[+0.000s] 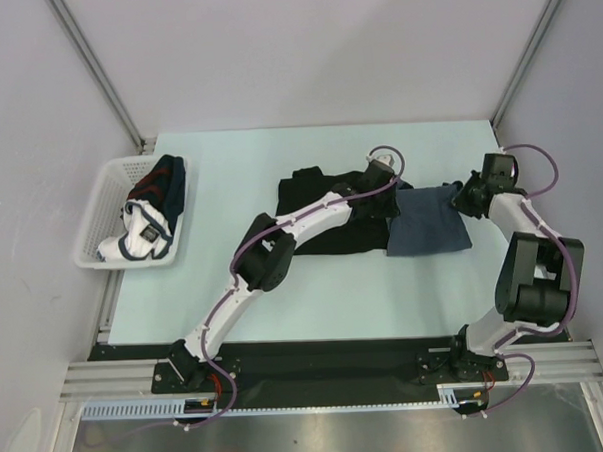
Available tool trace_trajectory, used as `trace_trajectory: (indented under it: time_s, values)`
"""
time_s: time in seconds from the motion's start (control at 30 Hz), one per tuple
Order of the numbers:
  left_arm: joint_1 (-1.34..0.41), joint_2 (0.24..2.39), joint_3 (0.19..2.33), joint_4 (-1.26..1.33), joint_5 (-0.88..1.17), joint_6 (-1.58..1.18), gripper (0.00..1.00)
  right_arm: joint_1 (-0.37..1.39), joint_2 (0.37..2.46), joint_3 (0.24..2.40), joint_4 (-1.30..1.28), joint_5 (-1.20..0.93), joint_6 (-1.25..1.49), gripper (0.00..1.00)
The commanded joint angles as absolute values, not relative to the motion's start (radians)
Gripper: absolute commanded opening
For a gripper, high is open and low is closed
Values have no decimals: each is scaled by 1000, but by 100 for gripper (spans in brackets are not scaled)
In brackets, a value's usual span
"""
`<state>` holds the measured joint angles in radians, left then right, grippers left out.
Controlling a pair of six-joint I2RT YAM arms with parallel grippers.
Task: Fold and stack the tank tops
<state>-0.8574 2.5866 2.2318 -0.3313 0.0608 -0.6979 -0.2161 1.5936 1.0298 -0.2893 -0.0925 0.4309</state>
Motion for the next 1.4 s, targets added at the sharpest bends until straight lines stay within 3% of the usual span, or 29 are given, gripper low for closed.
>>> trace_trajectory:
  time_s: [0.0,0.8,1.23,1.37]
  values:
    - [-884,2377,2186,-333,32,-664,0,-209,1494,1071,-354,-138,414,0]
    - [-819,2184,2158,-434,63,-620,0,-81,1440,1244,-469,-160,446,0]
    - [-585,2016,2034,-495,152,-551,0,211,1722,1607,-509,-130,518,0]
    - [-522,1898,1838,-456,164,-546,0,287,1805,1675,-497,-130,543,0]
